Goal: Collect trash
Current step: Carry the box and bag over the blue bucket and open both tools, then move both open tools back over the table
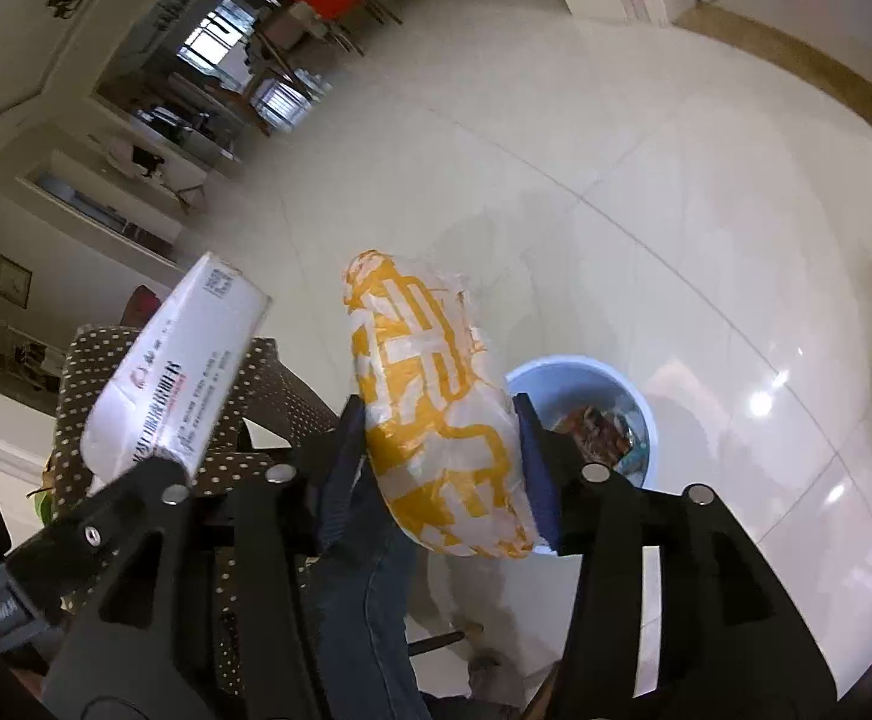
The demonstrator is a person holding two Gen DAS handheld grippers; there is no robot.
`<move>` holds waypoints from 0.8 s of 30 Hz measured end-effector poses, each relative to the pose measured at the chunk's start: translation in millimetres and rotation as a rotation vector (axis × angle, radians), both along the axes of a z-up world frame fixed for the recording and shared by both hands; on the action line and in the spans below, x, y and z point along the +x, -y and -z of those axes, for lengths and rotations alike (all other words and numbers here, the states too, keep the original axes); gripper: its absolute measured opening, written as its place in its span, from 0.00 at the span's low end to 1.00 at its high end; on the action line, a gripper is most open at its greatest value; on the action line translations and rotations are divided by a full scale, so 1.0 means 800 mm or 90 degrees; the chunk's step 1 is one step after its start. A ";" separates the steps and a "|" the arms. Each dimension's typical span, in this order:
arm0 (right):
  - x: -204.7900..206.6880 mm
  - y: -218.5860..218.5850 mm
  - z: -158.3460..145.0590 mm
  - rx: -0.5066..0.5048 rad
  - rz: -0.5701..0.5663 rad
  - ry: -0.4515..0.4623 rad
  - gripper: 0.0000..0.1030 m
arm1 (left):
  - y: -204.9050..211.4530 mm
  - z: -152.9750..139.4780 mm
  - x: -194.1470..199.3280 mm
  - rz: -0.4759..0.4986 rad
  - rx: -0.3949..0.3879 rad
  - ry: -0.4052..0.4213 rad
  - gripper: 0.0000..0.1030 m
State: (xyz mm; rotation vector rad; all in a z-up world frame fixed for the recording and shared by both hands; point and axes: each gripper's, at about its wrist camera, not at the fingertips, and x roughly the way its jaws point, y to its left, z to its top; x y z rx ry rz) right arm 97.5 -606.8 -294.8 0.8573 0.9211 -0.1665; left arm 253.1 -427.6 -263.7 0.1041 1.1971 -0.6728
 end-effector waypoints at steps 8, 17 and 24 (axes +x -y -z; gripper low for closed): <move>-0.007 0.003 0.018 0.004 0.021 -0.033 0.79 | 0.004 0.033 0.008 -0.011 0.059 -0.004 0.85; -0.020 -0.003 -0.009 -0.039 0.053 -0.035 0.94 | -0.012 -0.006 -0.004 -0.018 0.040 0.046 0.87; -0.025 -0.017 -0.055 -0.083 0.057 -0.014 0.94 | -0.037 -0.056 -0.024 -0.021 0.004 0.082 0.87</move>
